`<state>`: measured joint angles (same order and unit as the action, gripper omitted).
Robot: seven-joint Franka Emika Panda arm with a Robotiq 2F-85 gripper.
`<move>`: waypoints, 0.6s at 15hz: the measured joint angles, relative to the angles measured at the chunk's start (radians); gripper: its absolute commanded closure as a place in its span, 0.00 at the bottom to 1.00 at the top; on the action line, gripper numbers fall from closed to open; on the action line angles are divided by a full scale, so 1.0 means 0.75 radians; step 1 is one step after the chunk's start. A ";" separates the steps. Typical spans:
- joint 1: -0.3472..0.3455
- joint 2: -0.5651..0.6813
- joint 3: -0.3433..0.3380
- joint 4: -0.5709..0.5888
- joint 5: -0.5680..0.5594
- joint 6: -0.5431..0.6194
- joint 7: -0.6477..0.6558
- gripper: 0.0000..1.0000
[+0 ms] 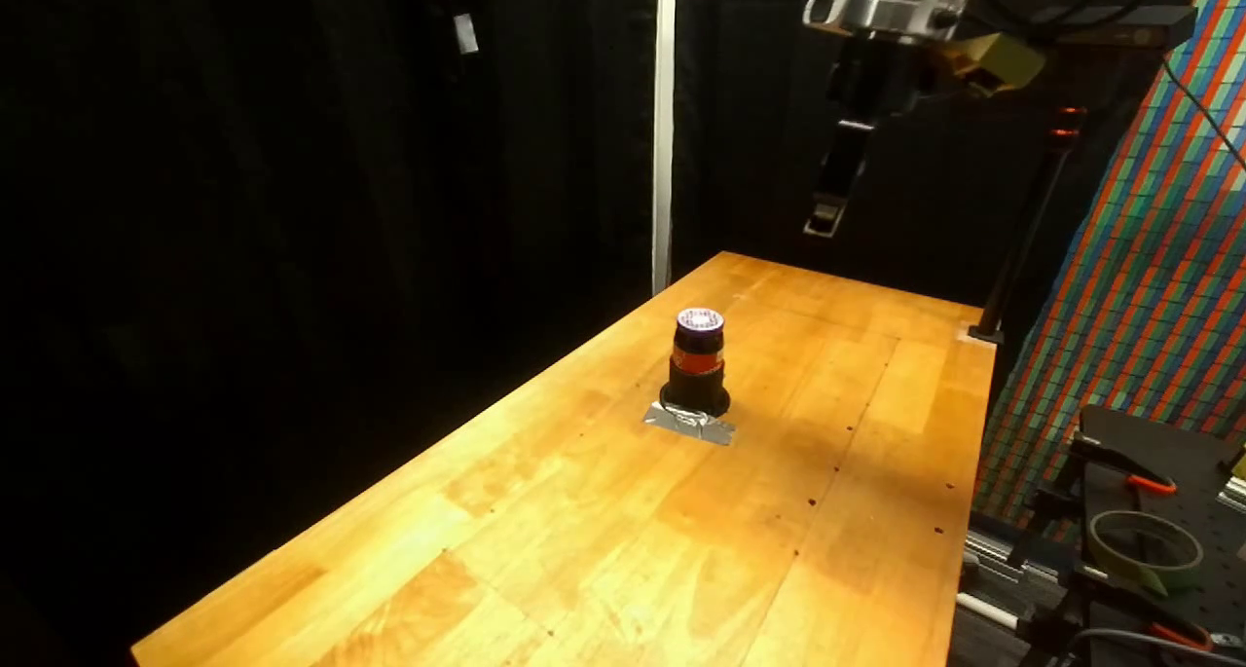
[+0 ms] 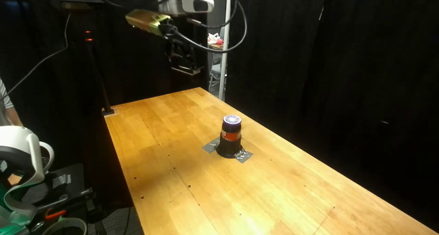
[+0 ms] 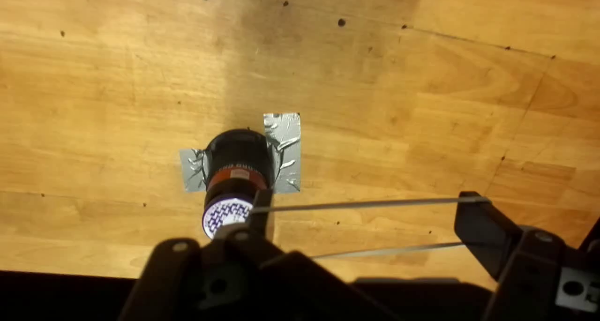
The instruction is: Put the elastic band around the black cup.
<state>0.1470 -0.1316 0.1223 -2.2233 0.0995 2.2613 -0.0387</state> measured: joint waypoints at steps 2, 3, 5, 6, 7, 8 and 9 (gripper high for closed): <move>-0.001 0.169 0.002 0.105 -0.053 0.082 0.024 0.00; -0.004 0.249 0.001 0.158 -0.082 0.115 0.037 0.00; -0.008 0.392 -0.010 0.258 -0.152 0.164 0.058 0.00; -0.008 0.453 -0.019 0.305 -0.183 0.171 0.066 0.00; -0.009 0.509 -0.030 0.351 -0.206 0.172 0.068 0.00; -0.009 0.555 -0.040 0.390 -0.220 0.173 0.069 0.00; -0.010 0.599 -0.051 0.429 -0.229 0.173 0.069 0.00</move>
<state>0.1397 0.3176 0.0841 -1.9016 -0.0720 2.3912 0.0132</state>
